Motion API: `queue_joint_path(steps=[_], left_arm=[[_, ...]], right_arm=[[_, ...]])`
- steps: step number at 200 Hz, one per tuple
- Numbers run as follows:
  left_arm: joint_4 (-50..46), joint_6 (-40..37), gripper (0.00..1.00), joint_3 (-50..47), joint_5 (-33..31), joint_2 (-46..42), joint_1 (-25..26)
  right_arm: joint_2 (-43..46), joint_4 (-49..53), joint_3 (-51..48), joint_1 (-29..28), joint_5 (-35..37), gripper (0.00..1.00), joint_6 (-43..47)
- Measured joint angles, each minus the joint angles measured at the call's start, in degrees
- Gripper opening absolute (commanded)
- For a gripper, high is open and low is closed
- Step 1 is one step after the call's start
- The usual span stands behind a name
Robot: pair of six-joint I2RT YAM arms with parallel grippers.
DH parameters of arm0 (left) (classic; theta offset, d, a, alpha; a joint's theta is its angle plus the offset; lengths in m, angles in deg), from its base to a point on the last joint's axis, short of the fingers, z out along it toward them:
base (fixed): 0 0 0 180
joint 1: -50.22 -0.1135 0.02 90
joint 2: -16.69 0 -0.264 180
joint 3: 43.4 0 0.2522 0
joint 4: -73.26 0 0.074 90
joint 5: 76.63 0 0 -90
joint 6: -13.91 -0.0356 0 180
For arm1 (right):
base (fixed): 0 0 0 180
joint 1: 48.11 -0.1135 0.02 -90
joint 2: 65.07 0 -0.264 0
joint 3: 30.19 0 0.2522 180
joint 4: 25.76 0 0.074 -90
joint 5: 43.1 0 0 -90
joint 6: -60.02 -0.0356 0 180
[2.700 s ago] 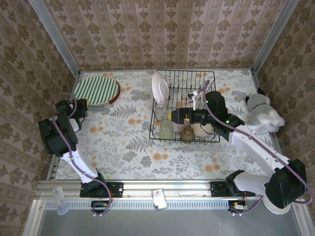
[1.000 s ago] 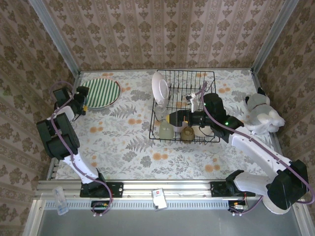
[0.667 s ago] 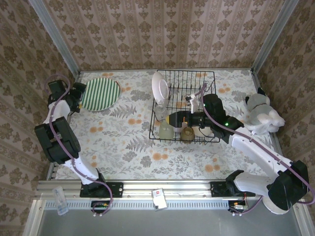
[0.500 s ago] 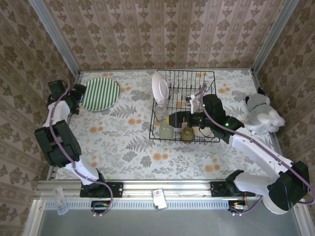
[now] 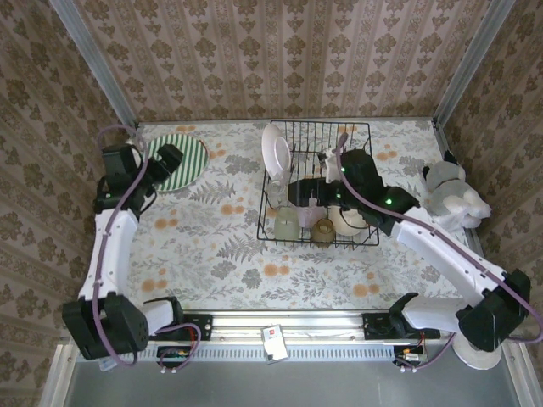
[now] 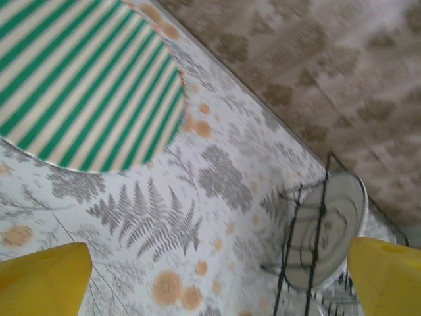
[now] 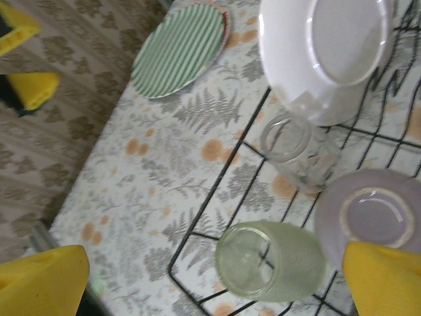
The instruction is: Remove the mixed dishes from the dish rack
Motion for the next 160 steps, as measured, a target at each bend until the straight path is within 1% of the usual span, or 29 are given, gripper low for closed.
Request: queue_joint_path(steps=[33,51,91,139,160], left_arm=[[-2.9,-6.2,1.00,-3.4,1.2,-5.7,6.8],[-4.1,-9.1,1.00,-5.5,2.4,-9.1,8.6],[-4.9,-14.2,1.00,-9.5,4.6,-17.2,9.3],[-2.8,-17.9,1.00,-13.2,10.9,-24.7,9.3],[-2.6,-18.8,1.00,-14.8,12.6,-25.9,9.1]], right_arm=[[-7.1,3.4,6.5,-3.7,9.9,1.00,1.8],[-11.8,4.7,10.8,-5.5,15.2,1.00,2.7],[-24.1,7.6,22.2,-8.0,25.3,1.00,3.2],[-36.5,10.8,33.8,-8.6,33.9,1.00,2.4],[-41.6,12.5,40.1,-8.7,36.6,1.00,1.2]])
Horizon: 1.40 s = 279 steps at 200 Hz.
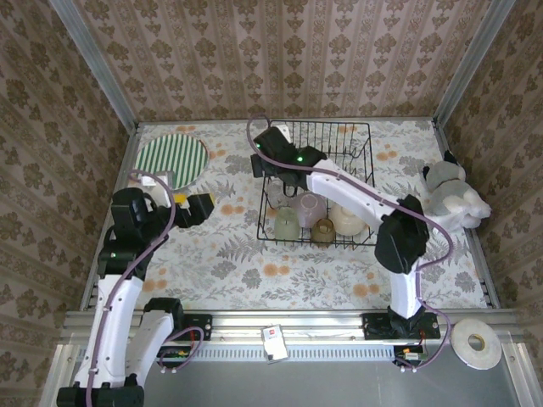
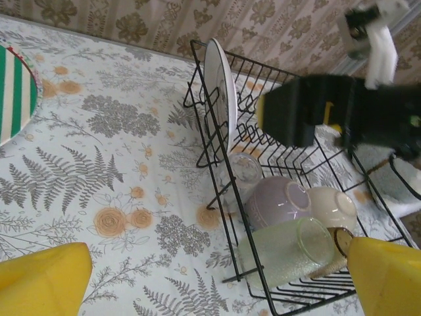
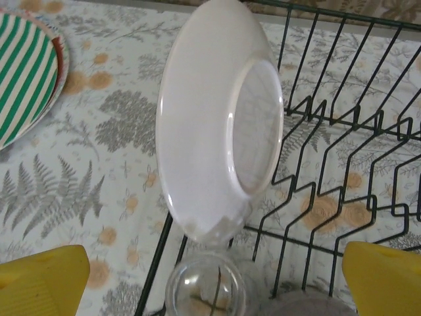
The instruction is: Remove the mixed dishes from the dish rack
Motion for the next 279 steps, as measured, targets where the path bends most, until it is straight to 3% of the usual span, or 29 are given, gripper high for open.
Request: queue_joint_path(steps=[23,57,108,226,279], left_arm=[[0.0,-0.4,1.00,-0.2,0.7,0.2,-0.3],[0.0,-1.2,1.00,-0.2,1.2,0.2,-0.4],[0.0,-1.2,1.00,-0.3,1.2,-0.1,-1.0],[0.0,-1.2,1.00,-0.5,1.2,-0.1,-1.1],[0.0,-1.2,1.00,-0.5,1.2,-0.1,-1.4]], right_arm=[[-5.3,1.3,6.5,-0.2,3.0,0.97,-1.6],[-10.5,3.5,12.0,-0.3,6.5,0.86,-3.9],[-15.8,6.8,19.3,-0.5,8.7,0.79,-5.8],[-16.4,7.8,19.6,0.1,10.4,0.61,-5.8],[-13.7,6.9,15.2,0.6,10.6,0.52,-5.9]])
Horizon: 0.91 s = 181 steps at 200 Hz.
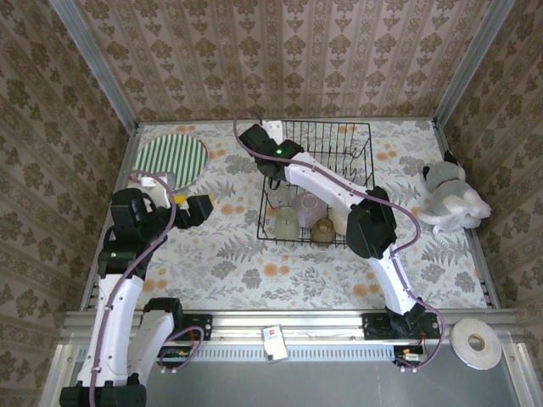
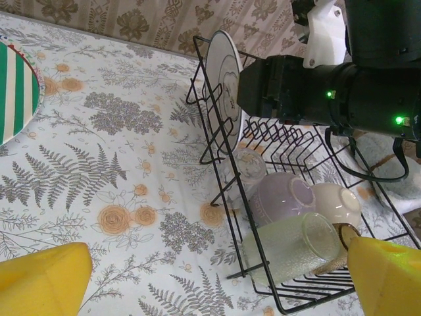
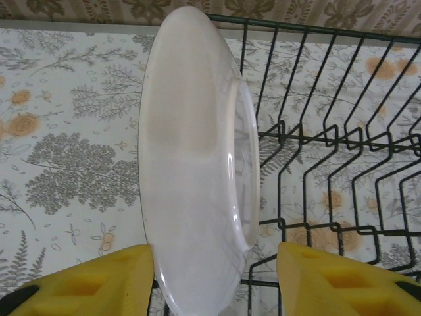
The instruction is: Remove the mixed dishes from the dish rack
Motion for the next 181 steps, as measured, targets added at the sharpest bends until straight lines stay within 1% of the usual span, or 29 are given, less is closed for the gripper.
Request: queue_joint_path(steps=[18,40,52,70,80,94,120,132,156,181], left_arm=[[0.0,0.0,1.00,0.0,0.0,0.0,0.0],[0.0,0.0,1.00,0.0,0.0,0.0,0.0],[0.0,0.0,1.00,0.0,0.0,0.0,0.0],[0.0,0.0,1.00,0.0,0.0,0.0,0.0],[0.0,0.0,1.00,0.0,0.0,0.0,0.0],[0.0,0.0,1.00,0.0,0.0,0.0,0.0],[0.0,0.0,1.00,0.0,0.0,0.0,0.0],[0.0,0.0,1.00,0.0,0.0,0.0,0.0],[0.0,0.0,1.00,0.0,0.0,0.0,0.0],[0.0,0.0,1.00,-0.1,0.0,0.0,0.0]], right_arm=[[1.0,0.0,-1.3,0.5,0.4,0.51,0.0],[2.1,0.1,-2.4,1.0,1.3,0.48,0.0],[2.4,0.4,-2.5,1.3,1.9,0.44,0.1],[2.5,0.6,-2.6,1.4,2.6,0.42,0.1],[2.5,0.6,-2.6,1.5,2.7,0.42,0.1],[2.5,0.8,-2.6,1.6,2.7,0.37,0.1],[2.5,1.5,-2.3,1.9,2.6,0.36,0.1],[2.5,2.3,-1.9,2.2,2.2,0.34,0.1],[2.4,4.0,-0.7,3.1,1.2,0.34,0.1],[1.0,6.5,2.2,4.4,0.2,0.37,0.1]])
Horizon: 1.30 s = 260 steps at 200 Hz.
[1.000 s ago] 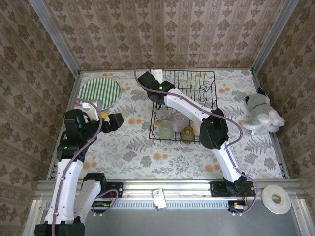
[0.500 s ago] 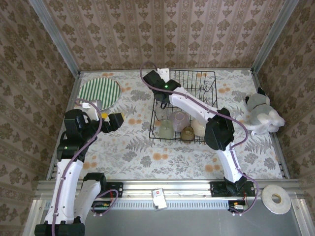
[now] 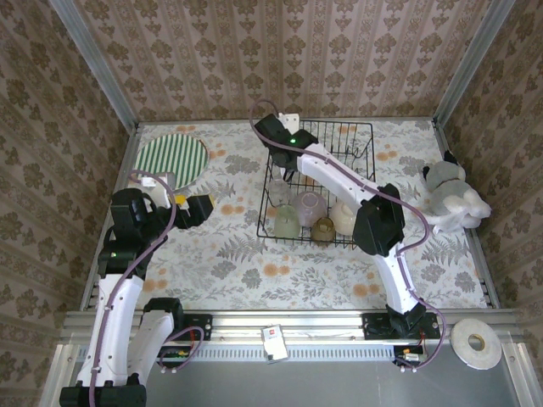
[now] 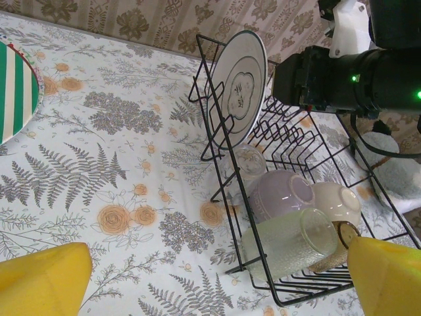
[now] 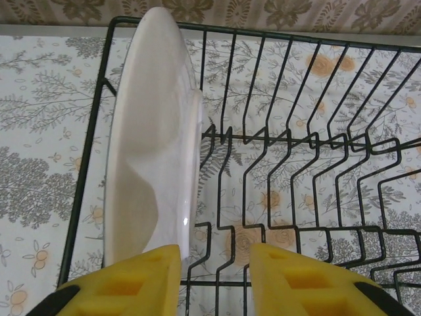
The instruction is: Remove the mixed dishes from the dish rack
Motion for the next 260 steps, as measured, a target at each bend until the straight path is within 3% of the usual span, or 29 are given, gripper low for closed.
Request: queue_joint_path(steps=[161,216,260], left_arm=[[0.0,0.0,1.00,-0.4,0.0,0.0,0.0],[0.0,0.0,1.00,-0.5,0.0,-0.1,0.0],[0.0,0.0,1.00,-0.6,0.0,-0.4,0.0]], right_arm=[[1.7,2.4,0.5,-0.4,-2.1,0.34,0.0],[3.4,0.6,1.1,-3.1,-2.1,0.44,0.2],[-2.4,3.0,10.6,-3.0,-0.1,0.46,-1.4]])
